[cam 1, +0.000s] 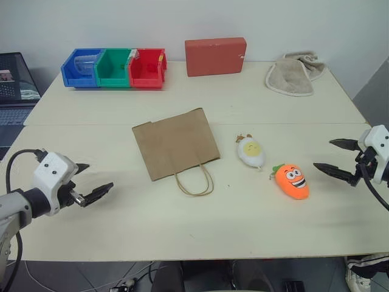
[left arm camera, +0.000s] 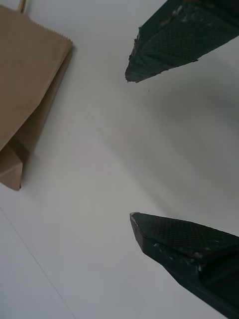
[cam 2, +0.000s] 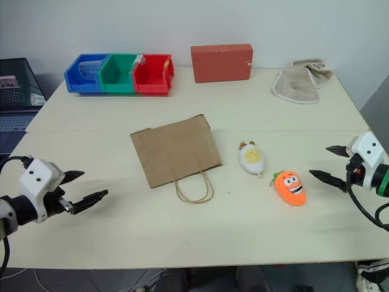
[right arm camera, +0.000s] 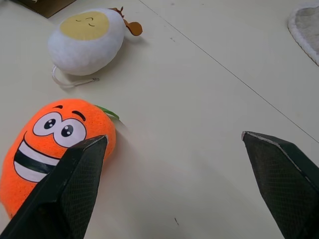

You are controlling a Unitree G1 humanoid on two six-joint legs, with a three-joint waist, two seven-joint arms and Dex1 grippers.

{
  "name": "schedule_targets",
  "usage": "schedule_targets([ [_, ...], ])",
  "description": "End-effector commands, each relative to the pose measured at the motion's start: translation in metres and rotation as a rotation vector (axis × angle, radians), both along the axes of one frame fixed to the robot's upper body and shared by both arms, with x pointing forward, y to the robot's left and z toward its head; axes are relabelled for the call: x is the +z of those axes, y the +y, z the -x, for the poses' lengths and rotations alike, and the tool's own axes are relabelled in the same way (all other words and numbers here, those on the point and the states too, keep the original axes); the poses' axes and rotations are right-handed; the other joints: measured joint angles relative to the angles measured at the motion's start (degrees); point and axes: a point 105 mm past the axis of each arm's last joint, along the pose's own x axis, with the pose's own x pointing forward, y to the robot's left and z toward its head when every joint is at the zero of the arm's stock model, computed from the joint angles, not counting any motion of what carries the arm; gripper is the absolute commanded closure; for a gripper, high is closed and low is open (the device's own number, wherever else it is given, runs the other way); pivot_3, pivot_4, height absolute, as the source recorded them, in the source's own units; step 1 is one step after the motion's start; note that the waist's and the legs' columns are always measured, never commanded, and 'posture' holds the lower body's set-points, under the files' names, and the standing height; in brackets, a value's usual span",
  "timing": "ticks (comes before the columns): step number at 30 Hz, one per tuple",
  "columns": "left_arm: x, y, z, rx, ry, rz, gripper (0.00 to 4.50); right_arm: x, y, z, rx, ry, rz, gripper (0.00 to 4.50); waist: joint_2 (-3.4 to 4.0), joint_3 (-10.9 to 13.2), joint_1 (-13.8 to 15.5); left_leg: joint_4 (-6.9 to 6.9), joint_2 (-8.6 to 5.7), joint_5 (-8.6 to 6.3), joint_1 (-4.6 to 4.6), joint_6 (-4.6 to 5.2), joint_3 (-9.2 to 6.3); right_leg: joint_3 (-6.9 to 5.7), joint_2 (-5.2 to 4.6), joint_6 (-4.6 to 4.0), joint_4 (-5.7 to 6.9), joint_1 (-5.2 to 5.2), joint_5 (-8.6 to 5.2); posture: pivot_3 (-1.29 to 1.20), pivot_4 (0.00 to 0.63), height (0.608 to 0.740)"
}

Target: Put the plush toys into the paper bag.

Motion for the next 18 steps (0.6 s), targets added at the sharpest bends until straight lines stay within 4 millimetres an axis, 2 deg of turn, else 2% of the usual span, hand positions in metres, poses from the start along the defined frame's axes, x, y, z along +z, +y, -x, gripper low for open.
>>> schedule_targets([
  [1,0.015,0.006,0.001,-0.005,-0.044,-0.030,0.03,0.015,0.005,-0.003,0.022,-0.062,0.006,0.00,0.00,0.00,-0.01,0.00,0.00,0.00,0.00,0.00,0.02,0.01,0.00,0.00,0.00,-0.01,0.00,0.00,0.150,0.740],
  [11,0.022,0.011,-0.005,0.038,-0.114,-0.032,0.03,0.018,0.004,-0.003,0.025,-0.070,0.012,0.00,-0.01,0.00,0.02,-0.02,0.02,0.00,-0.01,0.00,0.03,0.01,0.00,-0.03,-0.03,-0.02,0.01,0.00,0.150,0.740],
  [15,0.026,0.006,-0.004,0.004,-0.134,-0.004,0.03,0.020,0.001,-0.002,0.015,-0.076,0.018,0.00,-0.01,0.00,0.03,-0.02,0.02,0.00,-0.01,0.00,0.03,0.01,0.00,-0.05,-0.03,-0.02,0.02,0.00,0.150,0.740],
  [18,0.030,0.012,-0.007,0.030,-0.171,-0.015,0.03,0.020,-0.002,0.000,0.006,-0.078,0.025,0.00,-0.01,0.00,0.04,-0.02,0.03,0.00,-0.02,0.00,0.01,0.00,0.00,-0.05,-0.03,-0.02,0.03,0.00,0.150,0.740],
])
